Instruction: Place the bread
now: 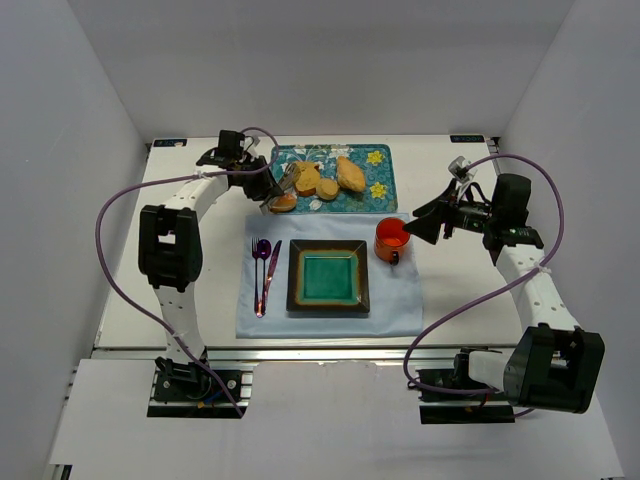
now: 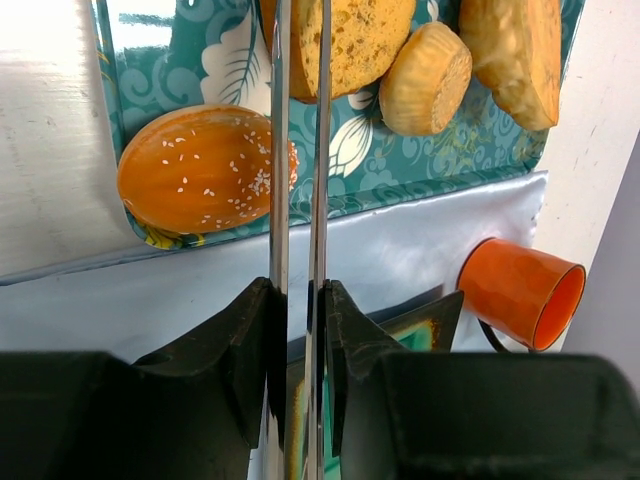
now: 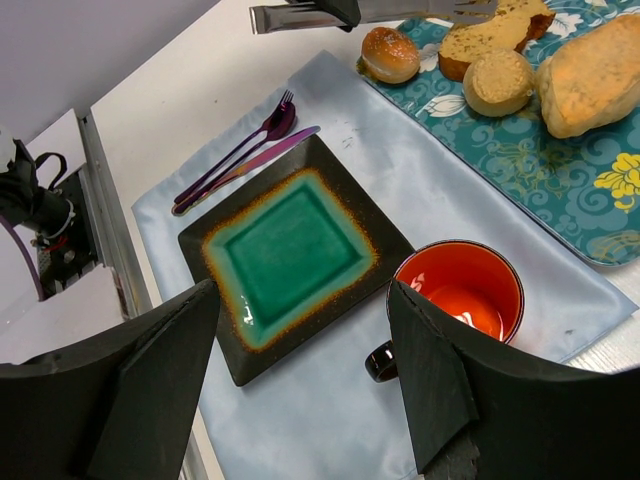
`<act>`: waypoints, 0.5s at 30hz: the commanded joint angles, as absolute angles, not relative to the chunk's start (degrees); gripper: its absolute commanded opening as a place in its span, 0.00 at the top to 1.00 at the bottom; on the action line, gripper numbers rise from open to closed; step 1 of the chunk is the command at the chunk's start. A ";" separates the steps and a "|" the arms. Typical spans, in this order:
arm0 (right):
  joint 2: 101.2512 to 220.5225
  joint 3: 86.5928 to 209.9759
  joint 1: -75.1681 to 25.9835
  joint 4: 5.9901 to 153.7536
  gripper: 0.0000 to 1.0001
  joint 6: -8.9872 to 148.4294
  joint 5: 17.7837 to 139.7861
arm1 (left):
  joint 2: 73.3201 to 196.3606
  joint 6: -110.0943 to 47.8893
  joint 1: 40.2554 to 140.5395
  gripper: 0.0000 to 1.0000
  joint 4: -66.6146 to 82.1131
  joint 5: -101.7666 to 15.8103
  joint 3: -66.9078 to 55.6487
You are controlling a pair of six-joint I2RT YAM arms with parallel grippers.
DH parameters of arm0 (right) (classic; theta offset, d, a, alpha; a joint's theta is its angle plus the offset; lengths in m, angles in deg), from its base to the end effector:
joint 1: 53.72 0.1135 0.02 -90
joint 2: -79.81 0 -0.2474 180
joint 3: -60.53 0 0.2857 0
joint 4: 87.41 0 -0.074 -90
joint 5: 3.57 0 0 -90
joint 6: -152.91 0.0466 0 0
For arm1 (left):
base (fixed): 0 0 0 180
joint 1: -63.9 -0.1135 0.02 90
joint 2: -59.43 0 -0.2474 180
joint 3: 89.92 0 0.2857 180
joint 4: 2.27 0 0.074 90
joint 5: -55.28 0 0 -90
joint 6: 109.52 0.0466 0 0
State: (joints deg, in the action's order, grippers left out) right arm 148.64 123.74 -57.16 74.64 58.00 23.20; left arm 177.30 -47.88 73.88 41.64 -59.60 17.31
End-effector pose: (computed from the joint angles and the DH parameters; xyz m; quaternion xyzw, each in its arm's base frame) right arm 0.3040 0.0234 0.2782 -0.2963 0.7087 0.4034 0.4972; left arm 0.4732 -0.1032 0.1847 -0.0838 0.9287 -0.2914 0.2134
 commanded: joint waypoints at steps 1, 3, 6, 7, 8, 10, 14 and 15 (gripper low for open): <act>146.60 123.80 -57.67 76.25 0.26 58.07 21.83 | 174.40 -48.70 74.09 0.80 39.74 -61.61 16.42; 146.43 123.80 -57.76 76.16 0.26 58.07 21.74 | 173.61 -49.40 74.01 0.87 38.77 -61.00 17.03; 146.08 123.54 -57.94 75.99 0.26 58.07 21.65 | 171.32 -50.19 73.48 0.93 37.37 -59.86 18.09; 146.08 123.45 -58.02 75.98 0.26 58.07 21.65 | 170.19 -50.28 73.04 0.94 37.19 -59.59 18.96; 145.99 123.28 -58.03 75.98 0.26 58.07 21.48 | 169.57 -50.28 73.04 0.95 37.19 -58.98 19.40; 145.90 123.19 -58.11 76.07 0.26 58.07 21.47 | 167.73 -50.28 73.04 0.98 37.27 -57.48 20.11; 145.81 122.75 -58.11 76.86 0.26 58.86 21.21 | 164.56 -51.60 73.04 1.00 34.21 -58.01 16.96; 145.72 122.75 -58.11 76.95 0.26 58.95 21.21 | 164.12 -51.95 73.04 1.00 34.02 -58.36 16.34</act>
